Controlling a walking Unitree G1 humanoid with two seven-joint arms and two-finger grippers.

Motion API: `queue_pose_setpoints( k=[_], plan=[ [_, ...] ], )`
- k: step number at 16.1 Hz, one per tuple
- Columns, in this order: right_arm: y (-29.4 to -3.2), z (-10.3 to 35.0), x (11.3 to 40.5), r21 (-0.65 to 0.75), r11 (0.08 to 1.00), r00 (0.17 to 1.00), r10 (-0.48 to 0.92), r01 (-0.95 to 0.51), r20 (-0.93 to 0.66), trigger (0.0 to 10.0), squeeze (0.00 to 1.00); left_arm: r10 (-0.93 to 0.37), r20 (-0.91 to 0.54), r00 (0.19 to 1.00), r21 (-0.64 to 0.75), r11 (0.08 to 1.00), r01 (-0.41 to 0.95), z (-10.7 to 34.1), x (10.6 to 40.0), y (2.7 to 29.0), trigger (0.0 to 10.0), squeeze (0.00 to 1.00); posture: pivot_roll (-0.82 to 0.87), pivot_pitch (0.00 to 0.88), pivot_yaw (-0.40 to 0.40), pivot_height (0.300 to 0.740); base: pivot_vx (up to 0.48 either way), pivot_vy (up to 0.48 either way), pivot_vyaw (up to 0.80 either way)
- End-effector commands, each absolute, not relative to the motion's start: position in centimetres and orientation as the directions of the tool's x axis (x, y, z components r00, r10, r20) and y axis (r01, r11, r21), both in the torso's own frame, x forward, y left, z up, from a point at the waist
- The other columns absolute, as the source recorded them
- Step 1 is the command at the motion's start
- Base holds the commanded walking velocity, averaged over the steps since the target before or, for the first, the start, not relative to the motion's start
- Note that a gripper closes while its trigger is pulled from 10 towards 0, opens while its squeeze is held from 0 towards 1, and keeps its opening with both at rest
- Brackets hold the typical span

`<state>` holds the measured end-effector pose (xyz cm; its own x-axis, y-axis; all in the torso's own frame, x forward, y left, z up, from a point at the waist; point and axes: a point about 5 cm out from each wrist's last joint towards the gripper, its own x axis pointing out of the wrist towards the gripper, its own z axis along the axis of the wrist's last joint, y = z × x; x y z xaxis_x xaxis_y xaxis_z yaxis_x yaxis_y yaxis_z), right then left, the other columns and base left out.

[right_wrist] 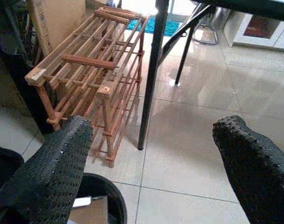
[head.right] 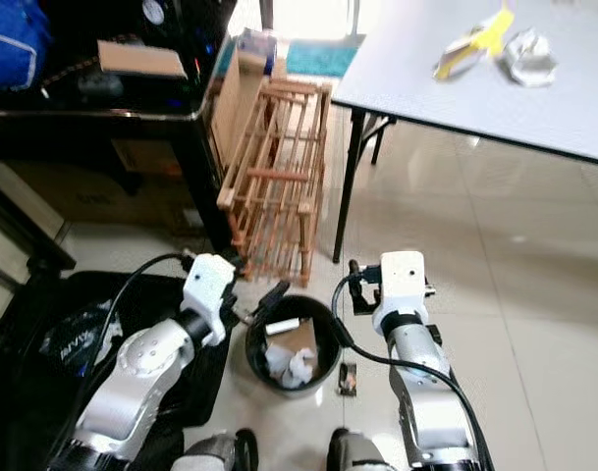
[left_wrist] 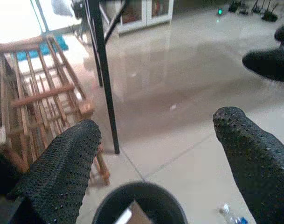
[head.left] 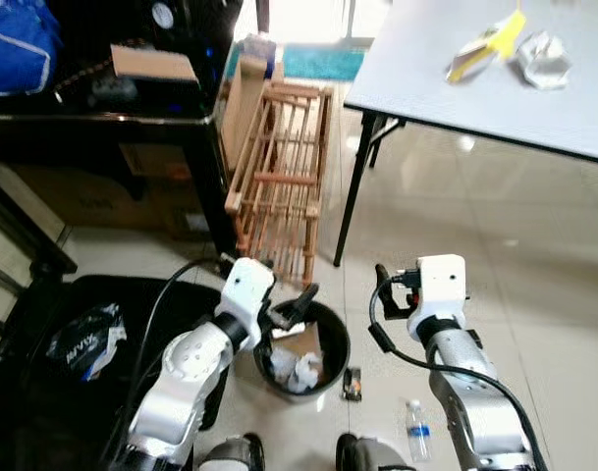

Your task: Picking trash to rubbish bin

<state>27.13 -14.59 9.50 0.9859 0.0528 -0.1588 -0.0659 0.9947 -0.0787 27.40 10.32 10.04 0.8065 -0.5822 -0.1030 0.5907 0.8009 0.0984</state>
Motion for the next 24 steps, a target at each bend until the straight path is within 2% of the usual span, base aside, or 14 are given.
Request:
queue_pose_setpoints(
  k=[1, 5, 24],
  plan=[
    [-14.6, 9.6, 26.9, -0.078, 0.994, 0.984, 0.057, -0.071, -0.168, 10.0, 0.00, -0.575, -0.092, 0.813, 0.095, 0.808, 0.582, 10.3, 27.4, 10.4, 10.0, 0.00, -0.01, 0.104, 0.016, 0.740, 0.000, 0.000, 0.00],
    [-14.6, 9.9, 26.9, -0.082, 0.994, 0.982, 0.050, -0.066, -0.181, 10.0, 0.00, -0.587, -0.082, 0.805, 0.086, 0.801, 0.593, 10.4, 27.7, 9.7, 10.0, 0.00, -0.02, 0.100, 0.019, 0.740, 0.000, 0.000, 0.00],
    [-14.2, 9.6, 26.8, -0.087, 0.994, 0.973, 0.052, -0.073, -0.225, 10.0, 0.00, -0.606, -0.100, 0.789, 0.081, 0.786, 0.613, 9.8, 27.6, 9.3, 10.0, 0.00, -0.03, 0.107, 0.026, 0.740, 0.000, -0.288, 0.00]
  ],
)
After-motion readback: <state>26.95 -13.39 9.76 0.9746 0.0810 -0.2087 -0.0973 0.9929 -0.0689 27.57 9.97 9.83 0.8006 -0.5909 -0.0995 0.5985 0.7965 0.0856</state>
